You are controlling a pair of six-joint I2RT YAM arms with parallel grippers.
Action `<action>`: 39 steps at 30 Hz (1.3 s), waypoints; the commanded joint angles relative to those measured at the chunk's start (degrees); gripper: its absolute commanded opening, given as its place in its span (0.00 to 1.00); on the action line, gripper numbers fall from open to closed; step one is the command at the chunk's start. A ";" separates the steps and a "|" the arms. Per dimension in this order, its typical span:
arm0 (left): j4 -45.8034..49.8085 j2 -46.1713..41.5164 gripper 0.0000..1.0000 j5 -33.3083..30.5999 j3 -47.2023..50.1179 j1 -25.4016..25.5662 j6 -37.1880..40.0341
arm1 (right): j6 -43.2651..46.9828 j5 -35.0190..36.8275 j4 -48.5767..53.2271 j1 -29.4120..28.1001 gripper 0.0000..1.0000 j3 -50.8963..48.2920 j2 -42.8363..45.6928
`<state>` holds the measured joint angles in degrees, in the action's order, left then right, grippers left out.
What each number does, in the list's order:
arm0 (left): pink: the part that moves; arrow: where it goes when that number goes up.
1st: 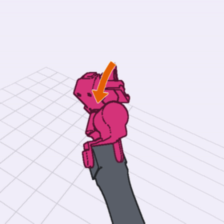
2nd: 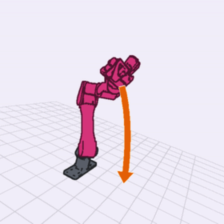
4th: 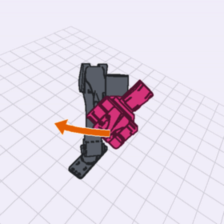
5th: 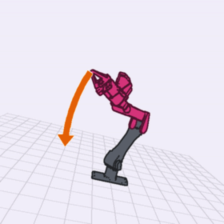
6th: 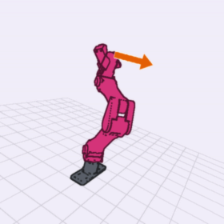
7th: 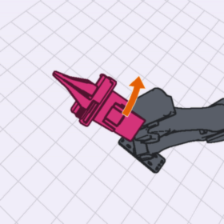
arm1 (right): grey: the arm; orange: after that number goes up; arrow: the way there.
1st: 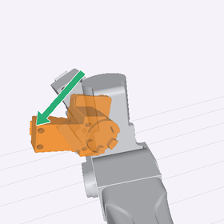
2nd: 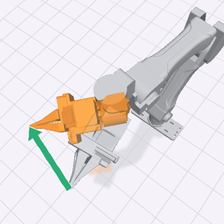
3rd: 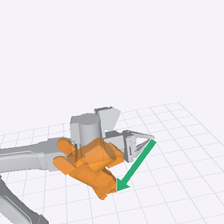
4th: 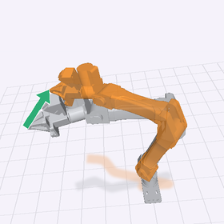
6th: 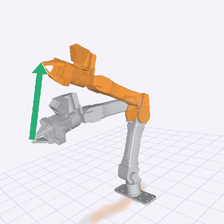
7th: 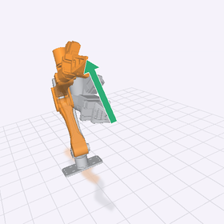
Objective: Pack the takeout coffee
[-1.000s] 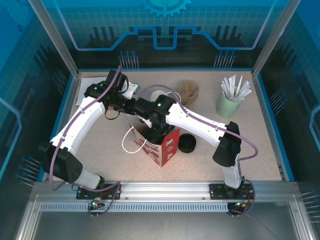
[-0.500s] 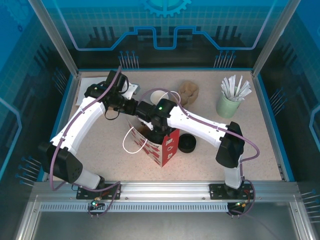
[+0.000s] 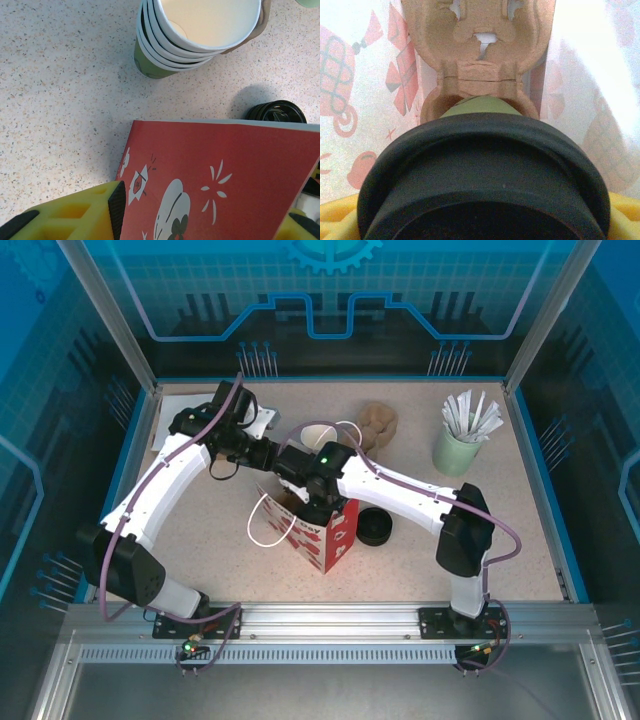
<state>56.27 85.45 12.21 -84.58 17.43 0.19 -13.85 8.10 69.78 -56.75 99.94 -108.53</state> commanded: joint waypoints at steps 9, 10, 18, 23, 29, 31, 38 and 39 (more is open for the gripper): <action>1.32 0.73 0.46 0.86 -0.37 0.32 1.48 | 1.06 -1.98 1.15 1.34 0.77 2.89 -0.92; 1.38 0.68 0.47 0.89 -0.31 0.32 1.55 | 1.10 -2.49 1.14 1.58 0.77 3.30 -1.27; 1.21 0.49 0.46 1.51 -0.03 0.41 1.75 | 2.16 -3.73 1.68 2.38 0.77 5.62 -3.63; 0.99 0.42 0.46 1.81 0.20 0.41 1.81 | 2.05 -5.53 2.28 3.30 0.77 7.32 -4.49; 0.94 0.38 0.46 1.09 0.38 0.41 1.70 | 1.77 -5.37 3.64 3.41 0.76 8.26 -5.51; 0.92 0.27 0.46 0.55 0.45 0.41 1.68 | 2.04 -4.81 2.73 3.41 0.76 6.54 -5.00; 0.89 0.44 0.46 -0.60 0.90 0.32 1.31 | 3.64 -4.80 -1.21 3.49 0.76 0.52 -2.27; 0.78 0.46 0.46 -0.59 0.89 0.32 1.27 | 3.86 -4.76 -1.32 3.49 0.76 0.03 -2.18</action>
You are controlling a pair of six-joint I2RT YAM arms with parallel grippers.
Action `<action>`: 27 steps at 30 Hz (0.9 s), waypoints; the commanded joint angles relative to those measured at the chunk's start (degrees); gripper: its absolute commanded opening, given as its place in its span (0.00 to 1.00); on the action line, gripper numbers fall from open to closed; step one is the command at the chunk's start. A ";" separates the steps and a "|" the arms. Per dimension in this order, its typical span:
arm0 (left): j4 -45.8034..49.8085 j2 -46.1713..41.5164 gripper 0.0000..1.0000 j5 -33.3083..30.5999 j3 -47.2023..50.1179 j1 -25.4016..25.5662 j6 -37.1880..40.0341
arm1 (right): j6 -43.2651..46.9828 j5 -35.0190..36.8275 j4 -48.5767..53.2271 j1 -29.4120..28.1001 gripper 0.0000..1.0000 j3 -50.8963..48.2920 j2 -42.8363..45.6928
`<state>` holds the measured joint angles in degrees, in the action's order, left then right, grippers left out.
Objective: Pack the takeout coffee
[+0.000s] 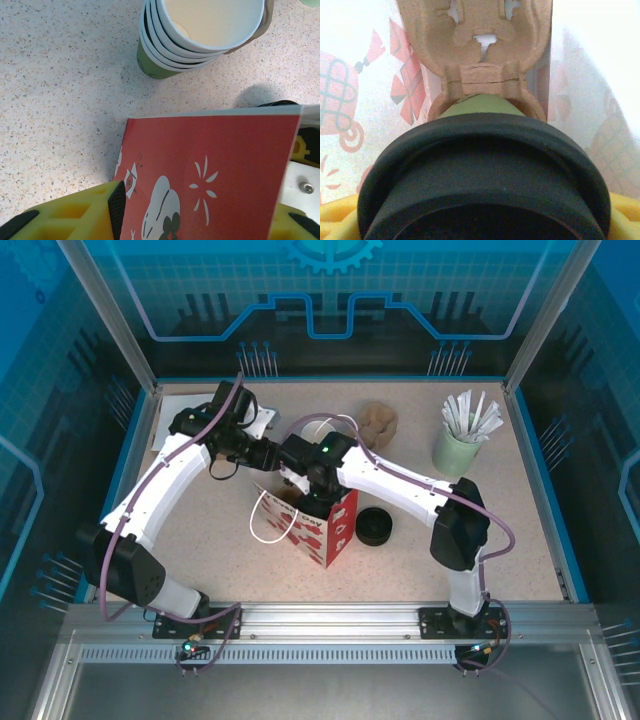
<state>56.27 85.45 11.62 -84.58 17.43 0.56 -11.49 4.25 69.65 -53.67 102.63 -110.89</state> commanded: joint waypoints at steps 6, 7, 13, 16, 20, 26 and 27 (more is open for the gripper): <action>0.64 0.46 0.47 -0.28 1.17 0.15 0.85 | 1.55 -1.09 -1.70 0.50 0.77 -3.93 1.03; 0.73 0.51 0.47 -0.28 1.10 0.06 0.85 | 1.54 -1.09 -1.79 0.50 0.77 -4.01 1.19; 0.97 0.49 0.47 -0.17 0.91 -0.12 0.89 | 1.54 -1.56 -2.32 0.50 0.77 -4.19 1.21; 1.11 0.42 0.47 -0.19 0.83 -0.12 0.85 | 1.62 -1.74 -2.63 0.52 0.77 -4.62 1.38; 1.06 0.43 0.47 -0.26 0.72 -0.12 0.78 | 1.72 -1.75 -2.42 0.51 0.77 -4.88 1.30; 1.21 0.43 0.47 -0.24 0.49 -0.12 0.90 | 1.64 -2.16 -2.00 0.51 0.77 -5.14 0.95; 1.23 0.50 0.47 -0.20 0.46 -0.18 0.93 | 1.64 -2.21 -1.89 0.53 0.77 -5.13 0.93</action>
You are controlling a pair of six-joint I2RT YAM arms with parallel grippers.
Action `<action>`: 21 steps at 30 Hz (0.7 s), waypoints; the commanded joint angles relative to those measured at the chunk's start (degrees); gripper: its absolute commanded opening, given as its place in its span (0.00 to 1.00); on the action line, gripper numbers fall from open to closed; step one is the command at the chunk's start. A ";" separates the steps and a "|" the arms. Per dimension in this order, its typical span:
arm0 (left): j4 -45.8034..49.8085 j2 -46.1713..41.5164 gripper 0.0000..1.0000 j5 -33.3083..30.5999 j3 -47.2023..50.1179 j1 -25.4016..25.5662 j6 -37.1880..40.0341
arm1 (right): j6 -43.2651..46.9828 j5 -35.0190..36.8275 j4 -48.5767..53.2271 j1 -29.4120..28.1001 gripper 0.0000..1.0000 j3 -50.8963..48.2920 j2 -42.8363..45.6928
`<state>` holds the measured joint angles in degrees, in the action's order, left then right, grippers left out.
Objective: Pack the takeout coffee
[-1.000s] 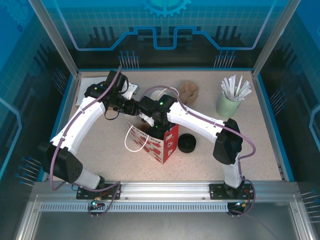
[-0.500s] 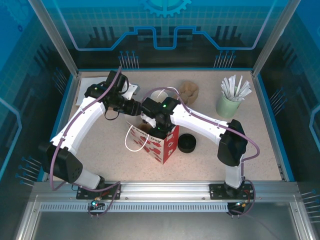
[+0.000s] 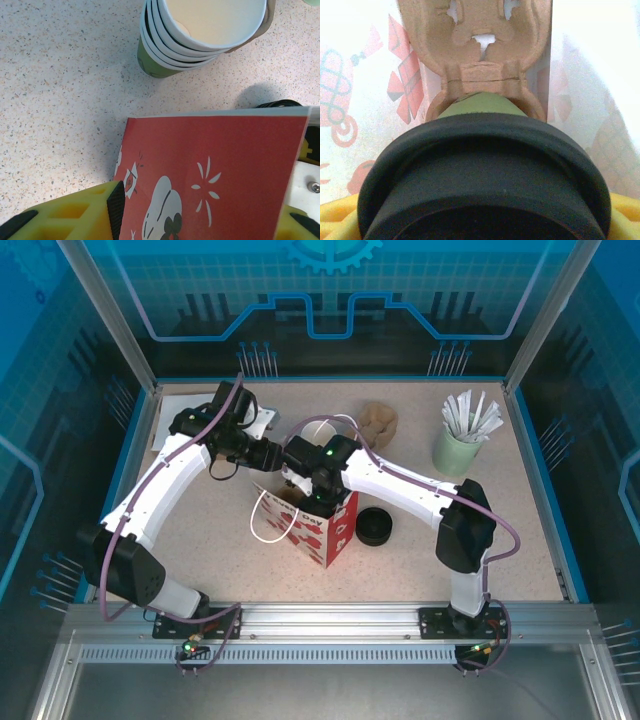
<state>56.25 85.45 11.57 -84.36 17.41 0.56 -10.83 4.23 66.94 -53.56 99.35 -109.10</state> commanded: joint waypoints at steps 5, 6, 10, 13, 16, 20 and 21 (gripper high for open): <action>1.36 0.55 0.47 -0.18 -0.02 -0.14 1.03 | 0.90 -2.18 1.80 0.39 0.77 -1.28 -1.05; 1.44 0.57 0.47 -0.15 -0.10 -0.10 1.02 | 0.90 -2.13 1.79 0.39 0.77 -1.18 -0.97; 1.47 0.51 0.47 -0.09 -0.19 -0.12 1.11 | 0.89 -2.12 2.04 0.40 0.77 -1.07 -1.03; 1.58 0.60 0.47 -0.26 -0.21 -0.09 1.24 | 0.77 -2.06 2.32 0.39 0.77 -0.80 -0.87; 1.58 0.72 0.47 -0.32 -0.20 -0.09 1.26 | 0.78 -2.03 2.58 0.41 0.77 -0.64 -0.68; 1.65 0.72 0.48 -0.37 -0.29 -0.09 1.28 | 0.66 -2.10 2.66 0.39 0.77 -0.60 -0.51; 1.66 0.75 0.48 -0.35 -0.28 -0.09 1.25 | 0.70 -2.13 2.67 0.34 0.77 -0.55 -0.51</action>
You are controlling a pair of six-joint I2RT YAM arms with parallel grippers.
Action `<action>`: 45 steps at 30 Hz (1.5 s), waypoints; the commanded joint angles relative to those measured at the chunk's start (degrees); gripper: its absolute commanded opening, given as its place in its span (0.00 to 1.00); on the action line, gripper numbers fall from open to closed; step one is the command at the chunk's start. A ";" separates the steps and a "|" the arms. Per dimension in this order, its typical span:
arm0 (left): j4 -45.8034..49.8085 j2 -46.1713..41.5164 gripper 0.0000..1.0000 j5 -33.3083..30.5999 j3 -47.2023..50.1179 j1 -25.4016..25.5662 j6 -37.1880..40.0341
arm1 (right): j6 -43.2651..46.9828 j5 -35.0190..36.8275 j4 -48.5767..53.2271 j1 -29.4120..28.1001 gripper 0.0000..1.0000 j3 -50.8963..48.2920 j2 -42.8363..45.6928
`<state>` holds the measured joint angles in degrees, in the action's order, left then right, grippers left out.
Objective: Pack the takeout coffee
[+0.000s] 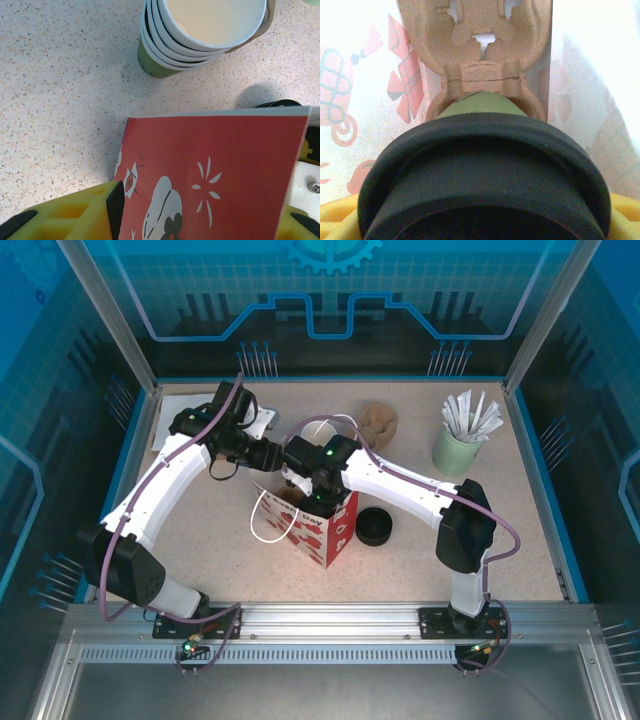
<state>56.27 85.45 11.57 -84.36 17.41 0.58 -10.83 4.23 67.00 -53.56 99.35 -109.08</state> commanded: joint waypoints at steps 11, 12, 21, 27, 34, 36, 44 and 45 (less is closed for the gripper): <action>1.86 0.63 0.48 -1.00 -0.37 -0.12 1.31 | -0.41 -1.57 4.81 0.24 0.77 1.64 0.61; 1.94 0.61 0.48 -1.36 -0.37 -0.09 1.34 | -0.51 -1.52 5.21 0.21 0.77 1.84 0.86; 2.08 0.51 0.48 -1.60 -0.33 -0.08 1.24 | -1.65 -1.08 6.75 -0.49 0.77 2.87 2.46; 2.03 0.54 0.48 -1.40 -0.37 -0.09 1.18 | -1.74 -0.76 7.33 -0.59 0.77 4.16 2.43; 2.05 0.43 0.48 -1.04 -0.37 -0.09 1.09 | -1.91 -0.58 7.70 -0.67 0.77 5.32 2.29; 2.01 0.42 0.48 -1.01 -0.38 -0.09 1.10 | -1.83 -0.68 7.79 -0.65 0.77 5.51 2.14; 2.09 0.40 0.48 -0.94 -0.46 -0.09 1.09 | -1.72 -0.71 7.91 -0.75 0.77 5.59 2.21; 2.11 0.40 0.48 -0.94 -0.46 -0.12 1.09 | -1.69 -0.63 7.88 -0.76 0.77 5.51 2.28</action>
<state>56.69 85.45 10.85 -84.36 17.41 0.58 -11.97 4.01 73.17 -53.74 103.31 -108.42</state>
